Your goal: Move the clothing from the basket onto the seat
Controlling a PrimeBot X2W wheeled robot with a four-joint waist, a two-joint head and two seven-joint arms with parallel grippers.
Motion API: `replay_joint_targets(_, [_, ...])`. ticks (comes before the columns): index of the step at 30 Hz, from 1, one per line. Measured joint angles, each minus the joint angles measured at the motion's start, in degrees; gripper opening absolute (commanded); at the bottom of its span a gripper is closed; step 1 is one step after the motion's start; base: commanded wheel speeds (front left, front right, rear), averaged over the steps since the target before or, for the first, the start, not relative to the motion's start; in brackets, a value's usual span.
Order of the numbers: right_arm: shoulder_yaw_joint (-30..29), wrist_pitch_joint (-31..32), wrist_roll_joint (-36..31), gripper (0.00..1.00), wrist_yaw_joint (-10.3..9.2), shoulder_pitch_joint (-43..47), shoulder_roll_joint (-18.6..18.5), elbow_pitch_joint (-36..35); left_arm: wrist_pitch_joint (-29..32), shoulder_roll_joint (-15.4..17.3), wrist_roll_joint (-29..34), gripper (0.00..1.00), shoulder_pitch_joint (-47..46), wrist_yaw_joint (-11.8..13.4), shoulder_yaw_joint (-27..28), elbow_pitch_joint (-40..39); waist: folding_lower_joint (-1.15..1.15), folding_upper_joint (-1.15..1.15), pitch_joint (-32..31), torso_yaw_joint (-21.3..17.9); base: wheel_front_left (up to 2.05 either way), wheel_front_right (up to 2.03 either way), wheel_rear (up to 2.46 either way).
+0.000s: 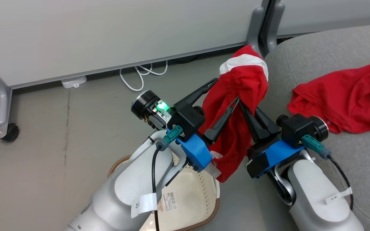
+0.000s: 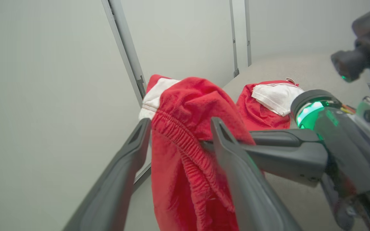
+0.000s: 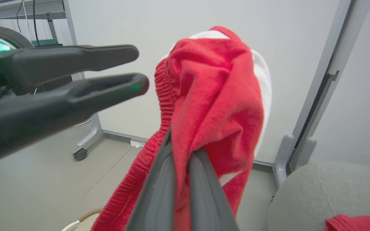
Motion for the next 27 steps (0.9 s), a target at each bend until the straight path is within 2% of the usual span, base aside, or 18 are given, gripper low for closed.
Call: replay_joint_targets(27, [-15.3,0.0,-2.0,0.0,0.0,6.7,0.3,-6.3,0.0,1.4,0.3,1.0,0.1,0.0,-4.2,0.6,0.0,0.0,6.0,-17.9,0.0,0.0,0.0])
